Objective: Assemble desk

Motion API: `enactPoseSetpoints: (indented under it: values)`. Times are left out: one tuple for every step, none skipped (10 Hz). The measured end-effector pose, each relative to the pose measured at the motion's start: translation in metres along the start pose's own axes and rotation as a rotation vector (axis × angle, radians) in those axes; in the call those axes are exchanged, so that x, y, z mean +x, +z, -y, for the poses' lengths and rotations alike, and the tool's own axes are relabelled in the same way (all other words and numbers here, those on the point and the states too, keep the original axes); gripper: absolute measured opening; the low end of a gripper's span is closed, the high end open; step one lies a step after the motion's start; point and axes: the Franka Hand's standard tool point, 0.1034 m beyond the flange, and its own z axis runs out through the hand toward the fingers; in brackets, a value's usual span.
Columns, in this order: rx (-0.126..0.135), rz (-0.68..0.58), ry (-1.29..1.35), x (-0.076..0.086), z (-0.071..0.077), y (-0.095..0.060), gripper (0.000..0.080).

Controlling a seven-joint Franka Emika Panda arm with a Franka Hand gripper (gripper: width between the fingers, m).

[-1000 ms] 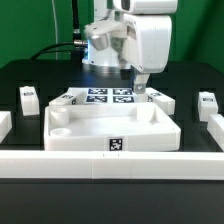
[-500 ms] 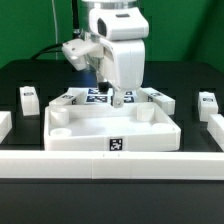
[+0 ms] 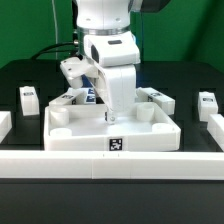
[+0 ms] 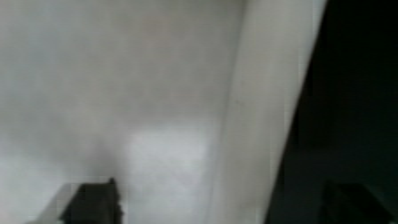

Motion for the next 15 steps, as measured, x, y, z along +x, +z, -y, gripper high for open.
enactPoseSetpoints:
  values:
    - [0.003,-0.001,0.001,0.000,0.001,0.002,0.0412]
    - [0.004,-0.002,0.001,0.000,0.002,0.002,0.0412]
    - [0.004,-0.002,0.001,0.000,0.002,0.003,0.0230]
    - [0.005,-0.002,0.002,0.000,0.002,0.003,0.0097]
    - [-0.002,0.000,0.004,-0.001,0.001,0.002,0.0097]
    - [-0.004,0.001,0.005,-0.001,0.000,0.002,0.0061]
    - [-0.004,0.001,0.005,-0.001,0.000,0.002,0.0061]
    - [-0.004,0.001,0.005,-0.002,0.000,0.002,0.0061]
    - [-0.004,0.001,0.005,-0.002,0.000,0.002,0.0061]
    - [-0.004,0.001,0.005,-0.002,0.000,0.002,0.0061]
    - [-0.004,0.001,0.005,-0.002,0.000,0.002,0.0061]
    - [-0.004,0.001,0.009,-0.001,0.000,0.002,0.0061]
    - [-0.007,0.000,0.096,0.006,-0.007,0.001,0.0061]
    - [-0.018,-0.001,0.134,0.014,-0.018,0.000,0.0061]
    - [-0.030,-0.002,0.170,0.024,-0.026,0.000,0.0061]
